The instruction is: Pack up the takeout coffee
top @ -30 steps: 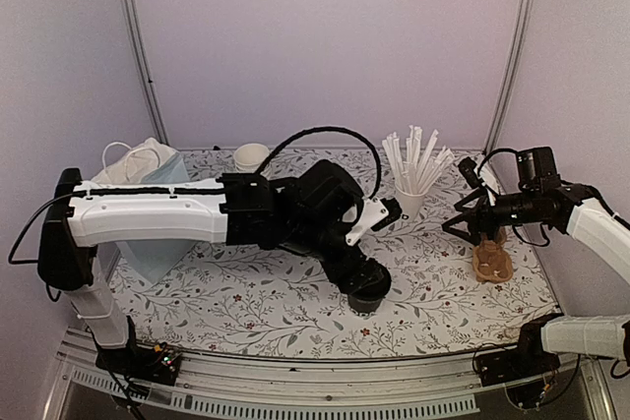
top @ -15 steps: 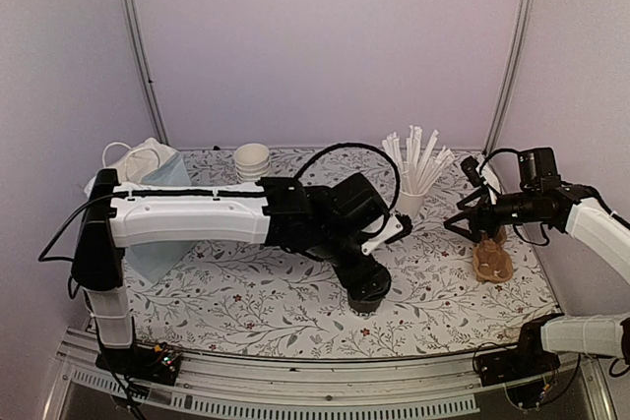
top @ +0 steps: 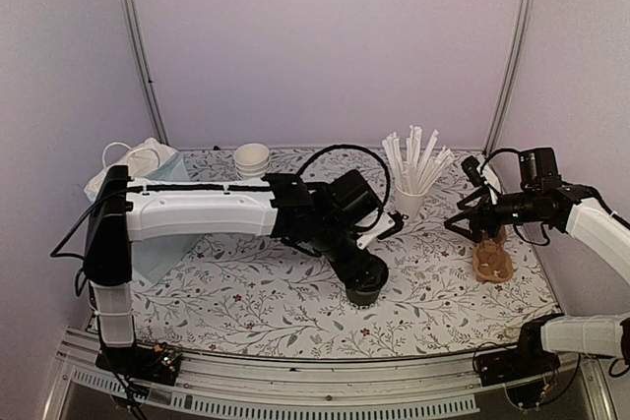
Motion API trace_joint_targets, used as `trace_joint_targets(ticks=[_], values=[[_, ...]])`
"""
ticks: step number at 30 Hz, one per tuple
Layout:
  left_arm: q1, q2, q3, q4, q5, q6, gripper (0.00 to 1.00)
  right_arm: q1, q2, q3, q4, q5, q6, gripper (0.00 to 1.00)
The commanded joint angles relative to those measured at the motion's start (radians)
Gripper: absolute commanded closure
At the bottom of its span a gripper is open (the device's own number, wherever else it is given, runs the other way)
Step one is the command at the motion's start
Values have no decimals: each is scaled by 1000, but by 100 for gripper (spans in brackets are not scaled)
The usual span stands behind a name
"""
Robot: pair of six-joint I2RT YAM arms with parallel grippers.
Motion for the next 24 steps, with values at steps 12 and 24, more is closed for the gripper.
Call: trace_joint_targets(ticks=[12, 24], values=[[112, -215, -80, -26, 16, -37, 32, -4, 26, -13, 13, -26, -12, 16], [356, -354, -273, -64, -174, -79, 34, -4, 22, -15, 13, -23, -13, 16]])
